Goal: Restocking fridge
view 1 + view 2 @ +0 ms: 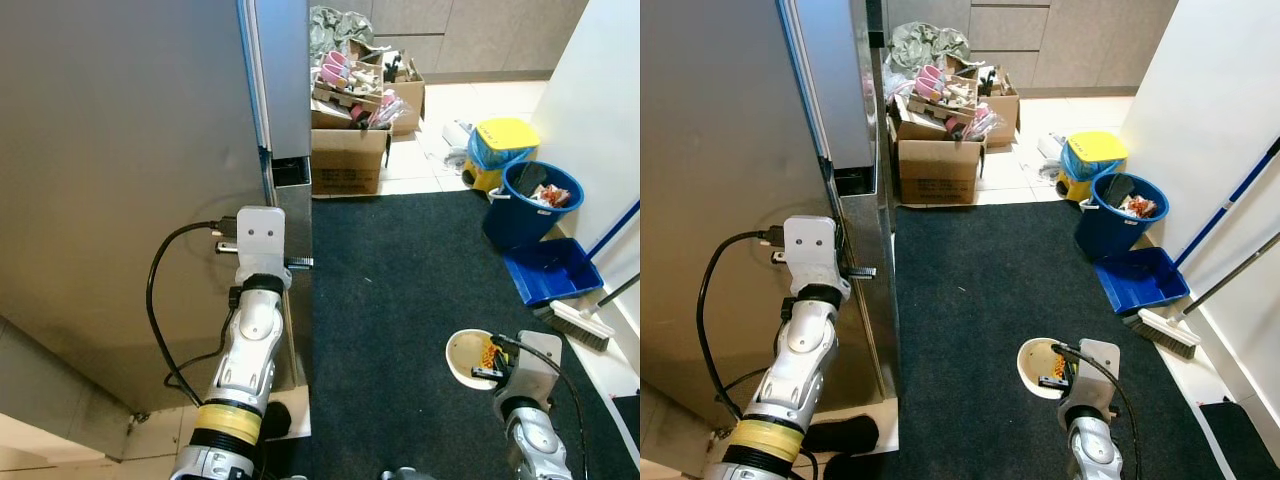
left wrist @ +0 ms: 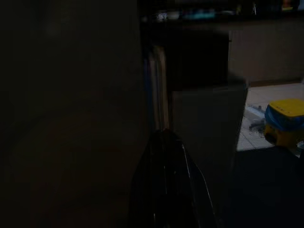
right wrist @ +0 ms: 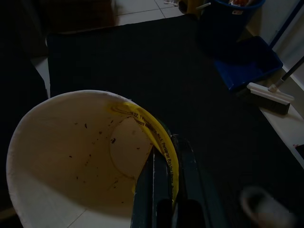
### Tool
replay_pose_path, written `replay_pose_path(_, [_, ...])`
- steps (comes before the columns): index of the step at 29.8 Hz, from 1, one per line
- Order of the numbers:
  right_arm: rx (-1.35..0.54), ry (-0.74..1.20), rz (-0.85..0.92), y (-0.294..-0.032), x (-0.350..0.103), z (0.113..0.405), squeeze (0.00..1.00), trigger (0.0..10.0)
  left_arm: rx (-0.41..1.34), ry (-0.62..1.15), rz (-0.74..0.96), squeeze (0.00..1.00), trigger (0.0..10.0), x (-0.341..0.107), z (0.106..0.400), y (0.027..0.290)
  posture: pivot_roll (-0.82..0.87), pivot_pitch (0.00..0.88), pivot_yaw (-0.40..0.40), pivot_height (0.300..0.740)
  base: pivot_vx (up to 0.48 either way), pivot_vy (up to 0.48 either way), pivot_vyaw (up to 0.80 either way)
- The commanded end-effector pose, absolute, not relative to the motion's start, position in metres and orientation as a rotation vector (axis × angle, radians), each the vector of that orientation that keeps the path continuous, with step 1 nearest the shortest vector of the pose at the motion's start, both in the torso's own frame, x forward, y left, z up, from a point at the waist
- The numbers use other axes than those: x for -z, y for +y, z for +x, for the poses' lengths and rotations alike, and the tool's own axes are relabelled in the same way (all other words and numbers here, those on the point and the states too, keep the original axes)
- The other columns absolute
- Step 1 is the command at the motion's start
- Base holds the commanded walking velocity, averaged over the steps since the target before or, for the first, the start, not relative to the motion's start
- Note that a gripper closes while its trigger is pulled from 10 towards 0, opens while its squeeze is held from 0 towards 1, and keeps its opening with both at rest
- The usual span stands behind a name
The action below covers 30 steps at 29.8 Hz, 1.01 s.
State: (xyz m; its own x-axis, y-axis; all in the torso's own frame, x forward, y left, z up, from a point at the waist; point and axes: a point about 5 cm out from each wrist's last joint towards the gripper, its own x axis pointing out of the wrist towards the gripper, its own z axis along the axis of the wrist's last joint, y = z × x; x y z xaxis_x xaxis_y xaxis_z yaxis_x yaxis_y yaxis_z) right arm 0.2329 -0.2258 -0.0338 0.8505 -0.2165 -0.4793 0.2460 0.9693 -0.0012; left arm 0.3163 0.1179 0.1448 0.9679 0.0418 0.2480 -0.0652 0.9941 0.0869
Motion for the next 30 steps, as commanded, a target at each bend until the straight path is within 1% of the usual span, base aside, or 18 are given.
replay_pose_path(1, [0.254, 0.495, 0.058, -0.228, 0.034, 0.232, 0.0, 10.0, -0.054, -0.244, 0.093, 0.0, 4.4, -0.147, 0.318, 0.115, -0.04, 0.055, -0.026, 0.74, 0.0, 0.0, 0.0])
replay_pose_path(2, [0.254, 0.495, 0.058, -0.228, 0.034, 0.232, 0.0, 10.0, -0.054, -0.244, 0.093, 0.0, 4.4, -0.147, 0.318, 0.115, -0.04, 0.055, -0.026, 0.74, 0.0, 0.0, 0.0])
replay_pose_path(3, [0.254, 0.495, 0.058, -0.228, 0.034, 0.233, 0.0, 10.0, -0.063, -0.248, 0.093, 0.0, 10.0, -0.149, 0.321, 0.114, -0.04, 0.056, -0.025, 0.74, 0.0, 0.0, 0.0])
replay_pose_path(8, [0.255, 0.492, 0.059, -0.228, 0.033, 0.233, 0.0, 10.0, -0.113, -0.265, 0.11, 0.0, 10.0, -0.157, 0.331, 0.116, -0.04, 0.059, -0.024, 0.74, 0.0, 0.0, 0.0])
replay_pose_path(21, [0.258, 0.495, 0.061, -0.228, 0.034, 0.232, 0.0, 10.0, -0.136, -0.259, 0.1, 0.0, 10.0, -0.166, 0.344, 0.116, -0.04, 0.061, -0.026, 0.74, 0.0, 0.0, 0.0])
replay_pose_path(22, [0.257, 0.494, 0.061, -0.228, 0.034, 0.232, 0.0, 10.0, -0.134, -0.262, 0.098, 0.78, 10.0, -0.167, 0.345, 0.116, -0.04, 0.061, -0.026, 0.74, 0.0, 0.0, 0.0])
replay_pose_path(23, [0.257, 0.494, 0.061, -0.228, 0.034, 0.232, 0.0, 10.0, -0.134, -0.262, 0.098, 0.78, 10.0, -0.167, 0.345, 0.116, -0.04, 0.061, -0.026, 0.74, 0.0, 0.0, 0.0])
replay_pose_path(24, [0.257, 0.494, 0.061, -0.227, 0.034, 0.232, 0.0, 10.0, -0.123, -0.262, 0.092, 1.0, 10.0, -0.168, 0.346, 0.114, -0.04, 0.061, -0.026, 0.74, 0.0, 0.0, 0.0])
replay_pose_path(30, [0.256, 0.494, 0.062, -0.227, 0.034, 0.233, 0.0, 10.0, -0.013, -0.226, 0.064, 1.0, 10.0, -0.165, 0.349, 0.098, -0.04, 0.06, -0.024, 0.74, 0.0, 0.0, 0.0])
